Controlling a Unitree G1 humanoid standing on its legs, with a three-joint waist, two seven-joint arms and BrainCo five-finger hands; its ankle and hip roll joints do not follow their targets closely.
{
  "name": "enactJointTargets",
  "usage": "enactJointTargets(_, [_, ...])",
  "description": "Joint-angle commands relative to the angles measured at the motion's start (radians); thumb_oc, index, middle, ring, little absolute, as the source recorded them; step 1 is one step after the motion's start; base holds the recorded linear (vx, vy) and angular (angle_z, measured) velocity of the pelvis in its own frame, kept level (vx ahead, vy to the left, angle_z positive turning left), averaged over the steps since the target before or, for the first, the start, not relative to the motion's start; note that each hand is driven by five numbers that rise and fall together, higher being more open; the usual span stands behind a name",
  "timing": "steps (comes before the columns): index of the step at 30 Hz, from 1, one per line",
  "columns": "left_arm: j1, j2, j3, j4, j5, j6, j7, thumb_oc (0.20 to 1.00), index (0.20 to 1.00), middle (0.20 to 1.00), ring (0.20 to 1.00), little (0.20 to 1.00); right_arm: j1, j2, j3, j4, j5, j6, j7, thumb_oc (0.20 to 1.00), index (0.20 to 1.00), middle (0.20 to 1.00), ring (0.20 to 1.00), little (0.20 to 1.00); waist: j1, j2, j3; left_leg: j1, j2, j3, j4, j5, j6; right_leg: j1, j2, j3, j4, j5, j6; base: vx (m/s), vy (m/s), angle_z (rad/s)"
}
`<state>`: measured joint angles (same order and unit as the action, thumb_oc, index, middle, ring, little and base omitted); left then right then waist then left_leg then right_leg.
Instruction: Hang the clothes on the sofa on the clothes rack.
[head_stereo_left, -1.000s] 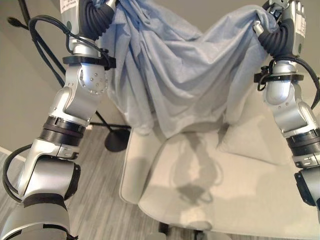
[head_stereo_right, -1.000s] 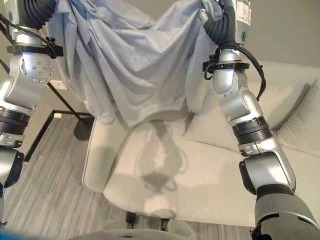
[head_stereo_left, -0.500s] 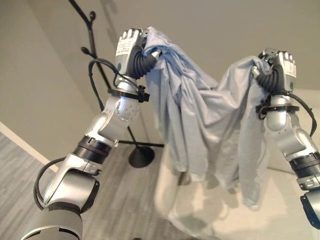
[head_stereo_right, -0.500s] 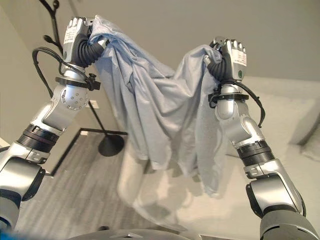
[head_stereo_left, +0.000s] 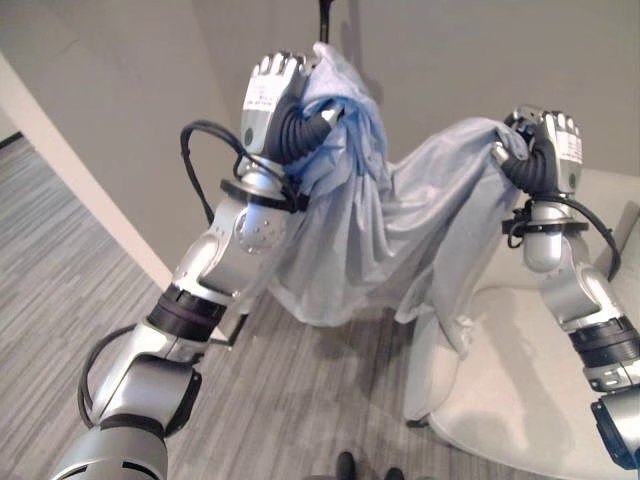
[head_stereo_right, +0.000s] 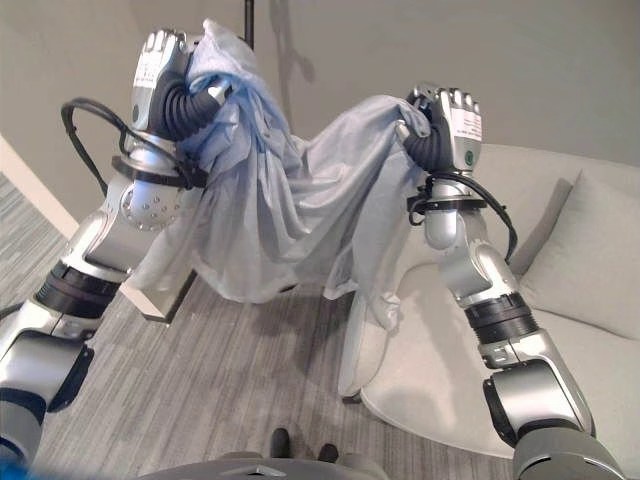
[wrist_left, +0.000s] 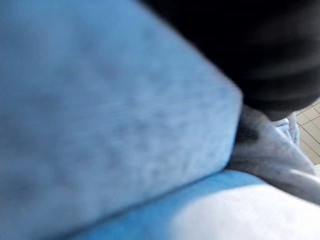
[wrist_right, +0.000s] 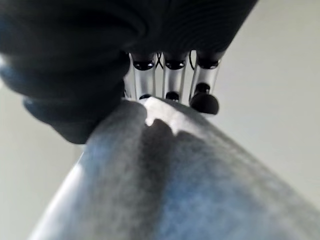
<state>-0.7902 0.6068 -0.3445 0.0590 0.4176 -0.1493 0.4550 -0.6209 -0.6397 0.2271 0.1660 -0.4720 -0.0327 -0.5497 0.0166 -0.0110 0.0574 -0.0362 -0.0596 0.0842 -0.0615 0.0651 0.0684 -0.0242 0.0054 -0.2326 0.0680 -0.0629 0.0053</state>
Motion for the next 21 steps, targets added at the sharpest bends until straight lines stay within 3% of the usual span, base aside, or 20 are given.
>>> enactJointTargets(1, [-0.097,-0.012,0.039,0.055,0.022,-0.011,0.005,0.2,0.2,0.2,0.2,0.2,-0.107,-0.019,-0.017,0.004,0.019,-0.03,-0.009,0.2,0.2,0.2,0.2,0.2,0.023,-0.036,-0.079,0.099,0.072,-0.025,-0.024,-0.095,-0.119,0.058,-0.065,0.06,-0.118,0.075,0.125,0.1,-0.032,-0.04])
enactJointTargets(10, [-0.076,-0.024,0.049,0.035,0.005,-0.014,-0.004,0.2,0.2,0.2,0.2,0.2,-0.084,-0.029,-0.021,-0.021,0.025,-0.036,0.013,0.2,0.2,0.2,0.2,0.2,0.007,-0.048,-0.086,0.113,0.09,-0.024,0.004,-0.097,-0.128,0.087,-0.061,0.062,-0.152,0.094,0.121,0.06,-0.083,0.07])
enactJointTargets(13, [-0.058,-0.021,0.058,0.026,-0.01,-0.016,-0.007,0.2,0.2,0.2,0.2,0.2,-0.093,-0.037,-0.016,-0.025,0.037,-0.053,0.009,0.2,0.2,0.2,0.2,0.2,0.017,-0.062,-0.053,0.045,0.101,-0.052,0.19,-0.16,-0.143,0.114,-0.065,0.053,-0.148,0.077,0.103,0.02,-0.099,0.03])
enactJointTargets(16, [-0.043,-0.02,0.072,0.015,-0.013,-0.019,-0.009,0.2,0.2,0.2,0.2,0.2,-0.093,-0.041,-0.014,-0.026,0.037,-0.058,0.013,0.2,0.2,0.2,0.2,0.2,0.017,-0.062,-0.044,0.013,0.126,-0.06,0.234,-0.159,-0.156,0.123,-0.066,0.05,-0.149,0.069,0.1,0.01,0.026,-0.09])
enactJointTargets(17, [-0.044,-0.016,0.071,0.014,-0.017,-0.021,-0.007,0.2,0.2,0.2,0.2,0.2,-0.102,-0.044,-0.014,-0.026,0.042,-0.06,0.01,0.2,0.2,0.2,0.2,0.2,0.021,-0.064,-0.037,-0.007,0.162,-0.066,0.223,-0.137,-0.163,0.121,-0.075,0.048,-0.149,0.065,0.108,0.0,0.046,-0.05])
enactJointTargets(18, [-0.046,-0.016,0.071,0.015,-0.018,-0.021,-0.007,0.2,0.2,0.2,0.2,0.2,-0.104,-0.044,-0.013,-0.024,0.042,-0.061,0.009,0.2,0.2,0.2,0.2,0.2,0.021,-0.064,-0.039,-0.006,0.163,-0.066,0.218,-0.133,-0.164,0.118,-0.074,0.048,-0.148,0.066,0.107,0.02,0.101,0.07])
enactJointTargets(21, [-0.056,-0.007,0.066,0.028,-0.027,-0.021,0.008,0.2,0.2,0.2,0.2,0.2,-0.123,-0.054,-0.005,-0.018,0.052,-0.063,0.0,0.2,0.2,0.2,0.2,0.2,0.025,-0.065,-0.037,-0.033,0.24,-0.092,0.142,-0.048,-0.188,0.11,-0.096,0.059,-0.151,0.061,0.125,0.07,0.175,-0.04])
